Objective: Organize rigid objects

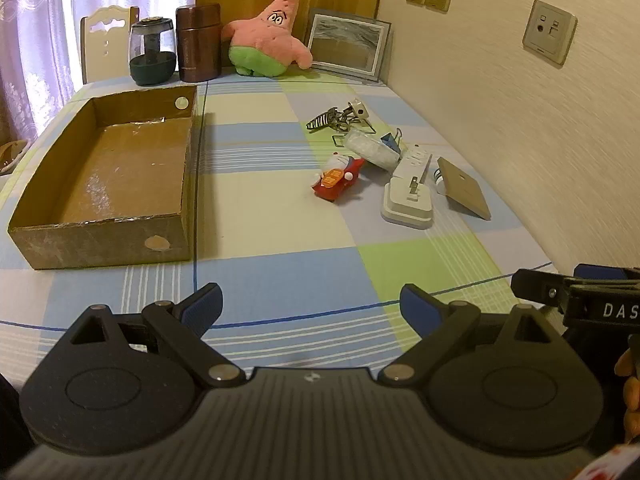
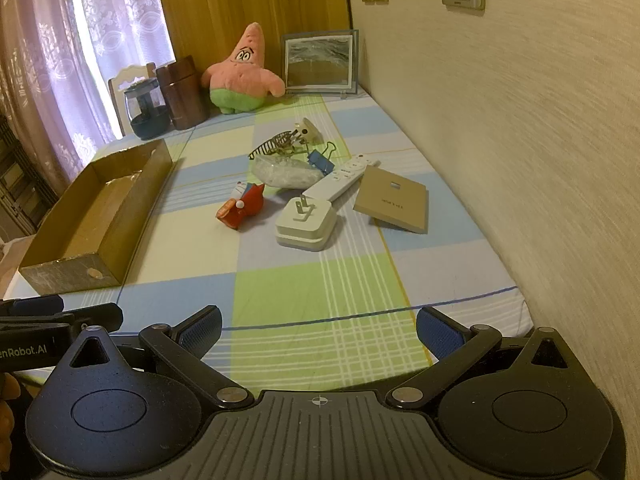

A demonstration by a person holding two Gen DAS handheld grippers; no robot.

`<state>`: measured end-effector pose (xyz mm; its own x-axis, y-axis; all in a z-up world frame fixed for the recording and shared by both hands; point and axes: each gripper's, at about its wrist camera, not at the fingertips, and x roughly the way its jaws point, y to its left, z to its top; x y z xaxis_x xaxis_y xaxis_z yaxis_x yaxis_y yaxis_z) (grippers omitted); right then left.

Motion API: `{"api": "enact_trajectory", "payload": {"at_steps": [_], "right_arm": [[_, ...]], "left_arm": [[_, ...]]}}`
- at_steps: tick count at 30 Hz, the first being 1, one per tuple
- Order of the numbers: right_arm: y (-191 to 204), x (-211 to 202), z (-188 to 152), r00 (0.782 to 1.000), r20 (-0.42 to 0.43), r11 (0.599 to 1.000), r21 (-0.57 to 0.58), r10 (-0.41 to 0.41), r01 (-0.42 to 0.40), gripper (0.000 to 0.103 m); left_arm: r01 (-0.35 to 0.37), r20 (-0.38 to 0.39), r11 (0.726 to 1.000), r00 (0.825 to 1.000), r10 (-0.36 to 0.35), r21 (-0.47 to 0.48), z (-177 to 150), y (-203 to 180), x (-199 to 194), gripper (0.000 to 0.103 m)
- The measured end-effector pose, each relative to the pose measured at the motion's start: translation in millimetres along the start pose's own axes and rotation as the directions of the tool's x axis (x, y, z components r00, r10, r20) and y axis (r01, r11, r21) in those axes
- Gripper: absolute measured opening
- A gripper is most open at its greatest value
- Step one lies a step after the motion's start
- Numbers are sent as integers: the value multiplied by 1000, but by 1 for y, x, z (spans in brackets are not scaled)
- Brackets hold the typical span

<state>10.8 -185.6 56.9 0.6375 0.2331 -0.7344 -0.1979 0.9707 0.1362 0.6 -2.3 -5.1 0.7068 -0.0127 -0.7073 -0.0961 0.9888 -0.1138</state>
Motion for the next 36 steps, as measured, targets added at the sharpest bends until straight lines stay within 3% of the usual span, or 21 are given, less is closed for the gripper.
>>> {"api": "enact_trajectory", "payload": {"at_steps": [36], "right_arm": [[-1,1,-2,1000,-3,1000,7,4,-4,101]], "left_arm": [[-2,3,1000,1000,2,-16,3,-1,-4,93]]}}
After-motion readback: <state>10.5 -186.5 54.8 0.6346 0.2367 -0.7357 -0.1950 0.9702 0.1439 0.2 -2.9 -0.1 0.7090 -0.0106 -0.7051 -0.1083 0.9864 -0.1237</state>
